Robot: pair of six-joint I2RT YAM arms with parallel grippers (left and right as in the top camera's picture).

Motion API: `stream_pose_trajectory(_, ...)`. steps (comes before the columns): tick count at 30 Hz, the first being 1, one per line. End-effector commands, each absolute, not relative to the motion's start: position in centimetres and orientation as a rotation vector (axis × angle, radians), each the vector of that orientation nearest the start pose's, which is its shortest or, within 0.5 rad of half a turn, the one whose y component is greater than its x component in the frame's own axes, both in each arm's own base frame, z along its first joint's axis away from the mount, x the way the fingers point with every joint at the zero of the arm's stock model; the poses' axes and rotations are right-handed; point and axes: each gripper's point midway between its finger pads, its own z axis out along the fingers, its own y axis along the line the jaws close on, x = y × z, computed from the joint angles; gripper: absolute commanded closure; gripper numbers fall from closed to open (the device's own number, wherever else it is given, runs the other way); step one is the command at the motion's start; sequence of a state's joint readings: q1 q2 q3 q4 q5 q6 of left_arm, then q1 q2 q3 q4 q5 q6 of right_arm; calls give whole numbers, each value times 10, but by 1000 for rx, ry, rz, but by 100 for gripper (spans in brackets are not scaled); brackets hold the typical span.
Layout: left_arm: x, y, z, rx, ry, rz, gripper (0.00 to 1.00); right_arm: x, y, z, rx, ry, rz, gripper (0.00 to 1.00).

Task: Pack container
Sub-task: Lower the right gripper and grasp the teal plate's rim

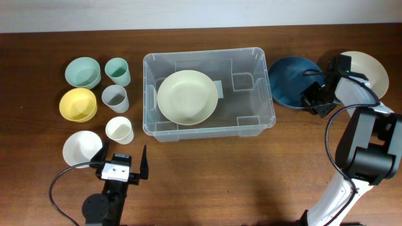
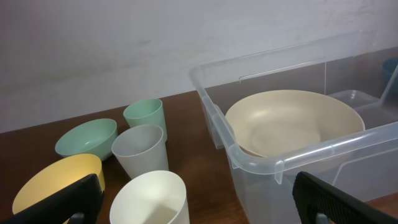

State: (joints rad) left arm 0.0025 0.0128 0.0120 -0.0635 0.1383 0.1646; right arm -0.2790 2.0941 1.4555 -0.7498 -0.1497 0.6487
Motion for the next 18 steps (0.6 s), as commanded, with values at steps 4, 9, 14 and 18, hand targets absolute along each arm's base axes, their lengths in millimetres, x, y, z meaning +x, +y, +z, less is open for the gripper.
stream_pose_trajectory(4, 245, -21, 160, 237, 1619, 31, 1, 415, -96, -3, 1318, 2687, 222, 96)
stream_pose_trajectory(9, 245, -21, 160, 236, 1619, 31, 0, 415, -98, -3, 1323, 2682, 222, 96)
stream_pose_trajectory(14, 245, -21, 160, 237, 1619, 31, 1, 413, -111, -1, 1403, 2636, 283, 96)
stream_pose_trajectory(18, 245, -21, 160, 236, 1619, 31, 1, 415, -122, 6, 1454, 2584, 435, 96)
